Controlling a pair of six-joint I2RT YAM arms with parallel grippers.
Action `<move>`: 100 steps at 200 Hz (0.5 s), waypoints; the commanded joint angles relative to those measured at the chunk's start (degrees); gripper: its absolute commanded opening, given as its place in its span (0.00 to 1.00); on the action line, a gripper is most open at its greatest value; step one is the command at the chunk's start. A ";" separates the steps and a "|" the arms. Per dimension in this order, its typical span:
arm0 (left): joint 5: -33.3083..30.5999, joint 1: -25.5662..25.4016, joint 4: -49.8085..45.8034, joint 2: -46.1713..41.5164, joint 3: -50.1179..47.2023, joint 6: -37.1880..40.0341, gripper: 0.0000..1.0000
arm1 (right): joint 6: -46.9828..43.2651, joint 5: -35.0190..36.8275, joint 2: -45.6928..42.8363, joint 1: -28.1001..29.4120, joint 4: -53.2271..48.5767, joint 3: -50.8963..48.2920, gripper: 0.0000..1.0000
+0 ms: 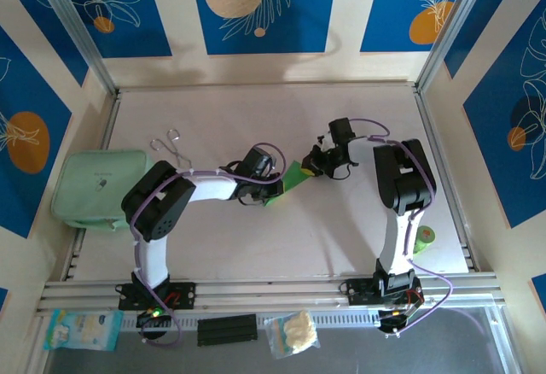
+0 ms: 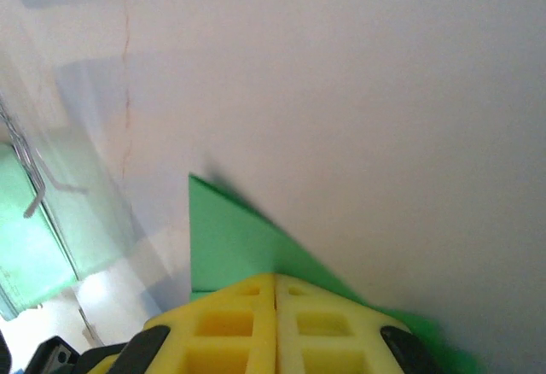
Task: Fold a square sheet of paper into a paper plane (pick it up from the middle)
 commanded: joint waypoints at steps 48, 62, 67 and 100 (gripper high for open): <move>-0.51 0.35 -8.48 0.20 -2.11 -0.64 0.00 | 0.22 1.23 -1.68 -3.23 6.52 -3.43 0.07; -0.22 0.37 -8.57 0.35 -1.56 -0.50 0.00 | 0.09 1.34 -4.02 -3.57 8.35 -4.64 0.07; -0.16 0.32 -8.66 0.40 -1.35 -0.52 0.00 | 0.04 1.47 -4.97 -3.62 9.16 -5.24 0.07; 0.15 0.38 -9.46 0.79 0.24 0.05 0.00 | 0.09 3.50 -12.59 -3.03 13.23 -9.80 0.08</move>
